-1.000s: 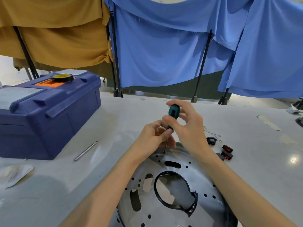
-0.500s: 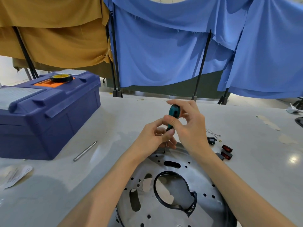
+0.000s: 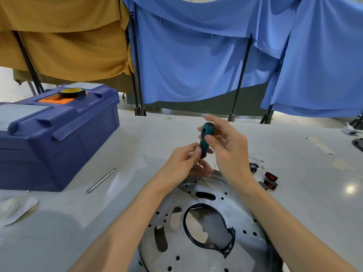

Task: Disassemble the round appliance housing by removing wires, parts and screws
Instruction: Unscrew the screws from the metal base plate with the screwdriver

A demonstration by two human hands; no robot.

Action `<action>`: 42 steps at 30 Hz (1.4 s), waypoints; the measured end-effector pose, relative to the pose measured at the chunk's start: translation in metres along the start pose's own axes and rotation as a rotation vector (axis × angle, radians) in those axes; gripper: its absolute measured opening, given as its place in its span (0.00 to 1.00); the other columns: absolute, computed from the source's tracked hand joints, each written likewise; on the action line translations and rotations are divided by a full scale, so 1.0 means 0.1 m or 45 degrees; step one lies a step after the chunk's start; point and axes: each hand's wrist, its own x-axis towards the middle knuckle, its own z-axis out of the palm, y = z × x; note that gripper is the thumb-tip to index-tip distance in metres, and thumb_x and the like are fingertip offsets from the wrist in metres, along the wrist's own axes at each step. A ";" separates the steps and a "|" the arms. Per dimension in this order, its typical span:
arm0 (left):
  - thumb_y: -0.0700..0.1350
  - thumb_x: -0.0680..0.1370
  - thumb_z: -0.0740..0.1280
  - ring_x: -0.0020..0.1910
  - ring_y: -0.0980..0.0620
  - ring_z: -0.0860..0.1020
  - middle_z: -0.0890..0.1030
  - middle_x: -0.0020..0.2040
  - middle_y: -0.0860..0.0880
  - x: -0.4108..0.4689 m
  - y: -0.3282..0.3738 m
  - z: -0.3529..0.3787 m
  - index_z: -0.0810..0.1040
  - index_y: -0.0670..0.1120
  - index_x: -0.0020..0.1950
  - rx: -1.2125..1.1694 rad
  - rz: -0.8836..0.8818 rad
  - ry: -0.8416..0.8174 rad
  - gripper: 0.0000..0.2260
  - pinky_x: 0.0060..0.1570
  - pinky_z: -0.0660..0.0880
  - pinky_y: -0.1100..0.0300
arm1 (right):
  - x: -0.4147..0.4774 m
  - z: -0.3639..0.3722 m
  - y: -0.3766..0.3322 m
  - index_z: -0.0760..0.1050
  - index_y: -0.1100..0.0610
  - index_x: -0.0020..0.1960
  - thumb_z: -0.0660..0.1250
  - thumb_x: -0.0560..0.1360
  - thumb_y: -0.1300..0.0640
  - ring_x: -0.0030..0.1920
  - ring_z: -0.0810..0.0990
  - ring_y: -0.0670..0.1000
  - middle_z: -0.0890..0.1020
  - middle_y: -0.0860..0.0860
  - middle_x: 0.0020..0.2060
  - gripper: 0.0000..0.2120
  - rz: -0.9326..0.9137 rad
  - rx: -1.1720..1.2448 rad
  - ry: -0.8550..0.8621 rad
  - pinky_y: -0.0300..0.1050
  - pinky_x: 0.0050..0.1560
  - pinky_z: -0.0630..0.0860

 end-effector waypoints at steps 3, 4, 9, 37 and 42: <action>0.46 0.82 0.59 0.41 0.41 0.83 0.84 0.40 0.43 0.01 -0.02 -0.01 0.74 0.41 0.59 0.037 0.007 0.037 0.11 0.49 0.81 0.50 | 0.00 0.01 -0.01 0.76 0.52 0.61 0.66 0.77 0.65 0.57 0.78 0.49 0.78 0.49 0.56 0.15 -0.022 -0.036 -0.048 0.51 0.61 0.76; 0.46 0.81 0.61 0.41 0.41 0.84 0.84 0.42 0.42 0.01 -0.03 -0.02 0.73 0.43 0.60 0.063 0.020 0.045 0.10 0.49 0.81 0.49 | 0.00 0.02 0.00 0.76 0.49 0.59 0.69 0.75 0.62 0.56 0.77 0.48 0.76 0.49 0.56 0.15 -0.038 -0.078 -0.035 0.47 0.60 0.76; 0.48 0.83 0.57 0.43 0.40 0.84 0.85 0.44 0.41 0.00 -0.03 0.00 0.76 0.42 0.57 0.068 0.017 0.019 0.13 0.49 0.81 0.51 | 0.00 0.01 0.01 0.74 0.48 0.65 0.69 0.74 0.67 0.52 0.80 0.44 0.81 0.50 0.51 0.24 -0.006 -0.042 -0.003 0.39 0.55 0.77; 0.44 0.79 0.65 0.43 0.43 0.84 0.83 0.48 0.40 0.02 -0.05 -0.03 0.72 0.44 0.60 0.104 0.033 0.052 0.10 0.49 0.81 0.51 | -0.01 0.01 -0.02 0.76 0.49 0.58 0.71 0.73 0.63 0.55 0.78 0.45 0.78 0.48 0.54 0.16 -0.037 -0.048 -0.007 0.45 0.59 0.77; 0.49 0.83 0.56 0.40 0.44 0.83 0.83 0.41 0.44 0.01 -0.02 -0.01 0.75 0.46 0.58 0.057 0.051 0.018 0.12 0.47 0.81 0.53 | 0.01 0.00 0.03 0.74 0.52 0.66 0.72 0.72 0.65 0.49 0.78 0.44 0.78 0.46 0.48 0.25 -0.009 -0.108 0.081 0.39 0.54 0.78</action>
